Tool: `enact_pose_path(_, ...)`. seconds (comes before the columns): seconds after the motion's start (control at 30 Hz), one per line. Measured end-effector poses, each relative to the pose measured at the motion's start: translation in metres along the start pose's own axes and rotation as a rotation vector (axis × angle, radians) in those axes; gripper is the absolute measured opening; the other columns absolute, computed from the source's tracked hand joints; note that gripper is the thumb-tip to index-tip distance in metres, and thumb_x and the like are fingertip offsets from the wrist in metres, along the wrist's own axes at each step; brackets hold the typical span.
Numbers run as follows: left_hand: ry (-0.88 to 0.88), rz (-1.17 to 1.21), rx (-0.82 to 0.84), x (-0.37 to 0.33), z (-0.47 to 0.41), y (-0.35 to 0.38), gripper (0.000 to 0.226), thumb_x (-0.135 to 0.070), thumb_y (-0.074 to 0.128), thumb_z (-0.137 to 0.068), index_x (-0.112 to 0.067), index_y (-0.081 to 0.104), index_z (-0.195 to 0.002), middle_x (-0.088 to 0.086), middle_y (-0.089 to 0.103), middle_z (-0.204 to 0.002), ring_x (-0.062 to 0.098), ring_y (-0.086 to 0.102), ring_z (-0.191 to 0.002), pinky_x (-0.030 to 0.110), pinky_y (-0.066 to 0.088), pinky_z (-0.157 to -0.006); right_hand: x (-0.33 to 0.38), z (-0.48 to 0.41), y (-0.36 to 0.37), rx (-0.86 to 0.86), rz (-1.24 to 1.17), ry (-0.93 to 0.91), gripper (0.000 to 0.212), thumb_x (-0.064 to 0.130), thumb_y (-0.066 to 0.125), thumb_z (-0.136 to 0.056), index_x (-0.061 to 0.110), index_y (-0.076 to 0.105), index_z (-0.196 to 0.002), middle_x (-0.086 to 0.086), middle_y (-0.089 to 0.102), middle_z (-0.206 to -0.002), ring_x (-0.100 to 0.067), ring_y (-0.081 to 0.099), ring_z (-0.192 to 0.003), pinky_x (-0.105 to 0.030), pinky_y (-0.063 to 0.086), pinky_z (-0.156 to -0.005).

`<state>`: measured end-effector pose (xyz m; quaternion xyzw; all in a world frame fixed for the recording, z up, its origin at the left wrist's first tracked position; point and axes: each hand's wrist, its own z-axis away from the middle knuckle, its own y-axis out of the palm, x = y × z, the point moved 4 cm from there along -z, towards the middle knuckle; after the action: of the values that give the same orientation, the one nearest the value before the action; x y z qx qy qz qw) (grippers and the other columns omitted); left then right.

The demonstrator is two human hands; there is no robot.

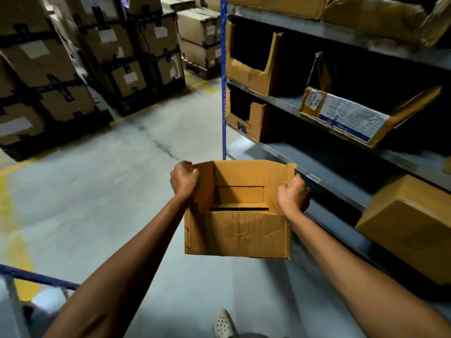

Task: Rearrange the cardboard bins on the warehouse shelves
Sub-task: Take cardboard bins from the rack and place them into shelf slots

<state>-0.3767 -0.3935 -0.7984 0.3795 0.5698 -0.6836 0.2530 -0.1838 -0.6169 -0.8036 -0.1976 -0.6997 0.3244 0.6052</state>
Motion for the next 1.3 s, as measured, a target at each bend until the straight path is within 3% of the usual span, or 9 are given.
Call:
enact_pose_path(0.27, 0.152, 0.022, 0.024, -0.048, 0.056, 0.018, 0.038, -0.014, 0.062, -0.077, -0.01, 0.07, -0.114, 0.013, 0.072, -0.109, 0.03, 0.065, -0.105, 0.035, 0.052, -0.093, -0.046, 0.021, -0.069, -0.125, -0.081, 0.072, 0.014, 0.01, 0.058, -0.09, 0.014, 0.048, -0.082, -0.015, 0.064, -0.09, -0.034, 0.063, -0.092, -0.042, 0.048, -0.079)
enact_pose_path(0.47, 0.311, 0.113, -0.01, -0.086, 0.106, 0.018, 0.034, -0.01, 0.061, -0.085, -0.01, 0.071, -0.117, 0.009, 0.072, -0.111, 0.021, 0.068, -0.101, 0.032, 0.053, -0.093, -0.073, 0.049, -0.133, -0.268, -0.284, 0.1, 0.022, 0.027, 0.061, -0.092, 0.007, 0.066, -0.101, -0.013, 0.069, -0.098, -0.029, 0.062, -0.092, -0.026, 0.036, -0.069)
enact_pose_path(0.6, 0.455, 0.156, -0.024, -0.097, 0.135, 0.017, 0.031, -0.007, 0.061, -0.089, -0.009, 0.069, -0.118, 0.011, 0.072, -0.11, 0.017, 0.067, -0.094, 0.032, 0.054, -0.091, -0.096, 0.024, -0.146, 0.096, -0.762, 0.421, 0.057, 0.065, 0.056, -0.085, 0.012, 0.066, -0.102, -0.008, 0.07, -0.097, -0.02, 0.064, -0.081, -0.03, 0.05, -0.072)
enact_pose_path(0.67, 0.503, 0.194, -0.026, -0.099, 0.145, 0.019, 0.031, -0.005, 0.061, -0.089, -0.008, 0.069, -0.119, 0.011, 0.072, -0.107, 0.014, 0.066, -0.088, 0.028, 0.055, -0.087, -0.105, 0.014, -0.153, 0.262, -0.851, 0.58, 0.033, 0.044, 0.057, -0.091, 0.012, 0.064, -0.097, -0.008, 0.068, -0.088, -0.023, 0.064, -0.078, -0.036, 0.053, -0.07)
enact_pose_path(0.77, 0.543, 0.242, 0.004, -0.105, 0.158, 0.025, 0.031, -0.002, 0.06, -0.089, -0.006, 0.068, -0.119, 0.01, 0.072, -0.105, 0.011, 0.064, -0.085, 0.012, 0.05, -0.075, -0.123, 0.005, -0.159, 0.303, -0.425, 0.558, 0.02, 0.005, 0.06, -0.086, 0.0, 0.062, -0.105, -0.015, 0.06, -0.092, -0.028, 0.059, -0.084, -0.034, 0.049, -0.071)
enact_pose_path(0.83, 0.548, 0.236, 0.021, -0.106, 0.157, 0.03, 0.031, -0.001, 0.06, -0.089, -0.006, 0.069, -0.118, 0.01, 0.071, -0.106, 0.012, 0.064, -0.086, 0.006, 0.046, -0.074, -0.128, 0.005, -0.158, 0.249, -0.192, 0.466, 0.022, 0.0, 0.056, -0.086, -0.001, 0.059, -0.107, -0.018, 0.06, -0.095, -0.029, 0.059, -0.083, -0.03, 0.044, -0.064)
enact_pose_path(0.93, 0.511, 0.239, 0.025, -0.101, 0.148, 0.034, 0.03, -0.002, 0.061, -0.087, -0.007, 0.071, -0.115, 0.009, 0.072, -0.107, 0.019, 0.069, -0.093, 0.007, 0.045, -0.077, -0.131, 0.003, -0.153, 0.193, -0.063, 0.419, 0.029, 0.004, 0.053, -0.088, -0.003, 0.056, -0.117, -0.018, 0.063, -0.109, -0.031, 0.061, -0.093, -0.03, 0.042, -0.068)
enact_pose_path(1.1, 0.266, 0.152, 0.147, -0.086, 0.13, 0.052, 0.037, -0.012, 0.062, -0.089, -0.006, 0.062, -0.126, 0.01, 0.066, -0.122, 0.024, 0.063, -0.109, 0.031, 0.048, -0.093, -0.142, 0.002, -0.127, 0.12, -0.045, 0.435, 0.033, 0.003, 0.048, -0.092, -0.006, 0.053, -0.123, -0.021, 0.06, -0.121, -0.035, 0.06, -0.11, -0.034, 0.048, -0.078)
enact_pose_path(1.3, -0.104, 0.176, 0.307, -0.052, 0.098, 0.087, 0.03, -0.015, 0.058, -0.087, -0.006, 0.066, -0.115, 0.014, 0.069, -0.11, 0.029, 0.066, -0.093, 0.04, 0.056, -0.087, -0.154, -0.003, -0.105, 0.041, -0.074, 0.455, 0.027, 0.006, 0.05, -0.093, -0.004, 0.057, -0.117, -0.021, 0.061, -0.118, -0.035, 0.061, -0.107, -0.037, 0.051, -0.085)
